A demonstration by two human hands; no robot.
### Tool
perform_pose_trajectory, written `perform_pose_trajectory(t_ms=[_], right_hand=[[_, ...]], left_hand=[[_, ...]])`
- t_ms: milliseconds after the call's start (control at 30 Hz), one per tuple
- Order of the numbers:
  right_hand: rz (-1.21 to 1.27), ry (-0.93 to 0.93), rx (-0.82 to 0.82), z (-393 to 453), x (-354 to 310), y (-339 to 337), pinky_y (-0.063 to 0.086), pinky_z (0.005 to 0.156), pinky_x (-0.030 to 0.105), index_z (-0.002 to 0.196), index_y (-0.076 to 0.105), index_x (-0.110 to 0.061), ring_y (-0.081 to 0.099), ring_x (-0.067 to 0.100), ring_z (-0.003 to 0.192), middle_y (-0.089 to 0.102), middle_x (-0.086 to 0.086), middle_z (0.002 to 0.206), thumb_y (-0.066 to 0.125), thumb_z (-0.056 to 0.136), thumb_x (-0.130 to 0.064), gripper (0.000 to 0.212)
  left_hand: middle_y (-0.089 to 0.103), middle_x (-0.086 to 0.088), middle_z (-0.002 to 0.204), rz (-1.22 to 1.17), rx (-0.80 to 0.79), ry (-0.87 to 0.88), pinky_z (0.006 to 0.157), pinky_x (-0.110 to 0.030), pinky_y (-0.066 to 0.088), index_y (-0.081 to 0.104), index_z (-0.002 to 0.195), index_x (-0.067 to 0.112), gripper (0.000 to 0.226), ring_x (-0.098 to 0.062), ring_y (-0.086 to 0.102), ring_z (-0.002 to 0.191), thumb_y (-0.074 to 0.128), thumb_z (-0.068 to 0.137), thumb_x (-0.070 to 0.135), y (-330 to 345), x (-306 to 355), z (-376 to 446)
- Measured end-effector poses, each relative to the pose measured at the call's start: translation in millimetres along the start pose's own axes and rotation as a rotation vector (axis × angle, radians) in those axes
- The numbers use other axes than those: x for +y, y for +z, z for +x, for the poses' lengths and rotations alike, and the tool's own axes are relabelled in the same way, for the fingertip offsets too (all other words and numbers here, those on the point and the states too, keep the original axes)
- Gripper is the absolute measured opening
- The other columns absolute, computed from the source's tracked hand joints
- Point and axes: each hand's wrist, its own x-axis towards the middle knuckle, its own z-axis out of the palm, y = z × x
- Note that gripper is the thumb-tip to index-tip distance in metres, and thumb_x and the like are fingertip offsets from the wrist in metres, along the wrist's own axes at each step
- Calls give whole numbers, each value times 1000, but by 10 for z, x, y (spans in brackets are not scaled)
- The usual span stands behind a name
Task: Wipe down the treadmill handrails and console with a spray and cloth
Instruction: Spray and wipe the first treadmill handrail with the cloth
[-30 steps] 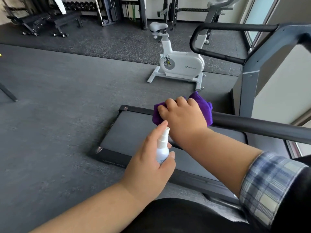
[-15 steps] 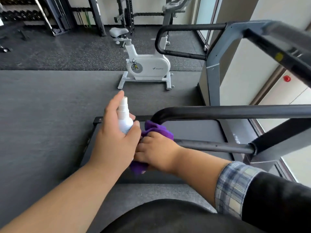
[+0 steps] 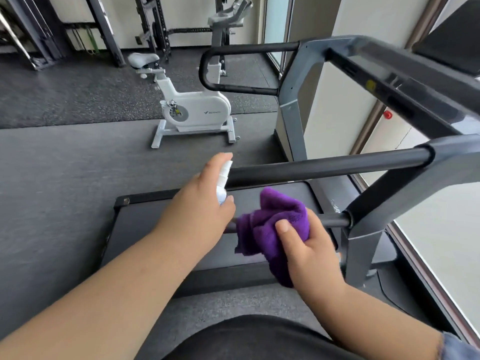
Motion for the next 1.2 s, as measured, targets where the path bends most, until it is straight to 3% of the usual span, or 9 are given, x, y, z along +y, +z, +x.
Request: perform_pose_trajectory(t_ms=[67, 167, 267, 367, 500, 700, 867, 1000, 1200], right_hand=[[-69, 38, 107, -3, -51, -156, 46, 66, 4, 104, 68, -46, 67, -7, 85, 74, -22, 94, 60, 94, -35, 17], [-104, 114, 115, -24, -66, -415, 48, 70, 9, 108, 66, -48, 69, -1, 88, 74, -17, 96, 56, 78, -62, 34], [-112, 133, 25, -51, -99, -584, 55, 76, 20, 114, 65, -50, 70, 3, 95, 74, -15, 103, 58, 80, -58, 35], [-109, 110, -52, -37, -121, -723, 49, 78, 10, 115, 65, -53, 69, 2, 97, 73, -18, 107, 58, 82, -52, 34], [-120, 99, -96, 25, -225, -866, 48, 73, 6, 112, 65, -55, 69, -2, 93, 73, -22, 104, 59, 82, -49, 32], [-93, 74, -128, 133, -303, -1178, 49, 74, 7, 112, 66, -54, 68, -2, 96, 73, -21, 106, 61, 80, -45, 33], [-86, 110, -101, 177, -265, -1576, 49, 79, 10, 117, 66, -50, 68, 4, 103, 72, -16, 112, 63, 80, -50, 36], [-53, 140, -80, 220, -221, -1876, 49, 74, 8, 117, 66, -47, 69, 3, 97, 74, -14, 108, 61, 83, -47, 35], [-31, 182, -95, 290, -127, -2229, 50, 75, 10, 118, 65, -49, 70, 5, 96, 75, -12, 106, 61, 83, -51, 36]], left_hand=[[55, 8, 107, 49, -36, 10, 76, -34, 43, 20, 138, 52, 68, -20, 55, 89, 60, 91, 23, 80, 90, 95], [55, 3, 101, 144, -38, -6, 72, -34, 46, 19, 138, 47, 67, -22, 54, 84, 57, 92, 18, 157, 210, 169], [54, 2, 93, 192, -57, -44, 68, -38, 49, 22, 136, 44, 64, -23, 54, 81, 53, 90, 13, 224, 320, 206], [49, 5, 82, 224, -67, -81, 62, -37, 50, 27, 130, 42, 59, -20, 54, 71, 52, 87, 11, 285, 408, 217], [51, 4, 84, 205, -54, -114, 57, -35, 46, 28, 126, 43, 57, -14, 52, 67, 51, 85, 10, 335, 538, 201], [52, 10, 84, 178, -75, -50, 62, -35, 48, 22, 133, 51, 66, -15, 55, 72, 54, 87, 16, 508, 921, 213], [51, 11, 82, 171, -143, -8, 52, -24, 36, 24, 133, 49, 64, -6, 52, 71, 54, 86, 17, 865, 1378, 388], [50, 13, 83, 175, -167, -38, 37, -23, 33, 29, 127, 48, 58, -5, 51, 63, 53, 85, 17, 1096, 1636, 469], [48, 10, 85, 189, -157, -70, 37, -20, 30, 26, 134, 48, 61, -2, 47, 59, 52, 88, 19, 1287, 1894, 509]])
